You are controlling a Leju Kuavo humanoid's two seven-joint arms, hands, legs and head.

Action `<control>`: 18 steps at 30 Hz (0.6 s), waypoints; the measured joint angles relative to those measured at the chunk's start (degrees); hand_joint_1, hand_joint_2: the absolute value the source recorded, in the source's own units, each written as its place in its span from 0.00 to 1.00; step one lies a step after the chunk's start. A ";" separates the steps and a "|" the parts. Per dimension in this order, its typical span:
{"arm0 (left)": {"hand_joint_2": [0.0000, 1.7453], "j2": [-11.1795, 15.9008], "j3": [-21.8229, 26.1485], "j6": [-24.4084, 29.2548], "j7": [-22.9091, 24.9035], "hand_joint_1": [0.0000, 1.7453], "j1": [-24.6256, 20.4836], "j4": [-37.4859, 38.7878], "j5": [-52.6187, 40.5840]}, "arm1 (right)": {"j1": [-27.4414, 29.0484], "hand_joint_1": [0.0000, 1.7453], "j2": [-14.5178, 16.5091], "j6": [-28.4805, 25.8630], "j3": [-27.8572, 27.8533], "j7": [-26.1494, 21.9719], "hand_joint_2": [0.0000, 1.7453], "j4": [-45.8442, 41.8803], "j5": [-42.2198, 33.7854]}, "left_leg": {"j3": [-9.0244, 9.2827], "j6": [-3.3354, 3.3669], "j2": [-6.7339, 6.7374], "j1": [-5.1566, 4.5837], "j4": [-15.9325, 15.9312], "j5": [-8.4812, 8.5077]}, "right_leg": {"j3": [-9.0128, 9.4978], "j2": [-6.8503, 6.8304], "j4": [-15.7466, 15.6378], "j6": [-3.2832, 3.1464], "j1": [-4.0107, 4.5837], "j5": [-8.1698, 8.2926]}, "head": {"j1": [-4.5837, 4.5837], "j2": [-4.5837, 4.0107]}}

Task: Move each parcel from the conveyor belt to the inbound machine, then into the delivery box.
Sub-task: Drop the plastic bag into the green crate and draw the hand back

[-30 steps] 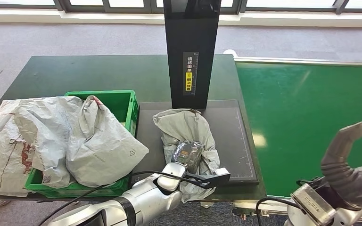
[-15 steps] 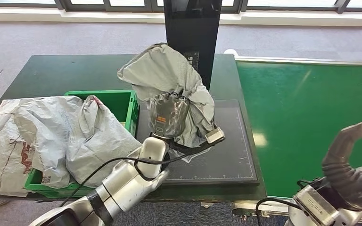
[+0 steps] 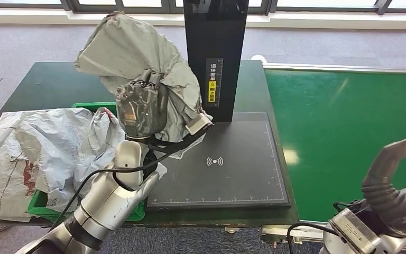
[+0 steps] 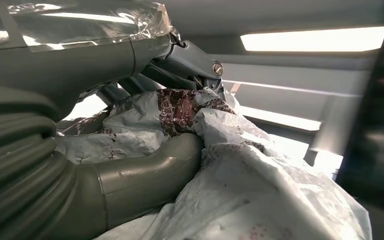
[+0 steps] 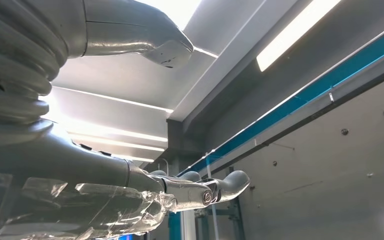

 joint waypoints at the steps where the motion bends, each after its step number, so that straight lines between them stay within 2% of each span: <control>1: 1.00 0.13 1.81 -0.01 -0.05 1.00 0.79 -0.19 0.03 | 0.00 0.00 0.00 0.00 0.00 0.00 1.00 0.00 0.01 | 0.00 0.00 0.02 0.00 0.00 0.00 | -0.02 0.02 0.00 0.00 0.00 0.00 | -0.01 0.01; 7: 1.00 0.33 13.66 -0.02 -5.19 1.00 5.03 -0.33 0.63 | 0.02 0.00 0.00 0.00 0.00 -0.01 1.00 0.00 0.00 | 0.00 -0.02 0.07 0.02 0.00 0.02 | -0.07 0.05 0.00 -0.01 0.02 0.00 | -0.01 0.00; 11: 1.00 -0.02 19.51 -0.02 -8.36 1.00 6.40 -0.03 0.76 | 0.02 0.00 0.00 -0.01 0.00 -0.01 1.00 -0.02 0.06 | -0.03 -0.02 0.04 0.02 0.01 0.02 | -0.07 0.03 0.00 -0.01 0.01 0.00 | 0.01 0.01; 18: 1.00 -4.37 38.17 -0.04 -21.75 1.00 6.74 3.79 0.90 | 0.16 0.00 0.00 -0.02 0.00 -0.01 1.00 -0.78 0.02 | -0.02 -0.02 0.11 0.01 0.01 0.01 | -0.14 0.14 0.00 -0.01 0.00 0.00 | -0.01 0.00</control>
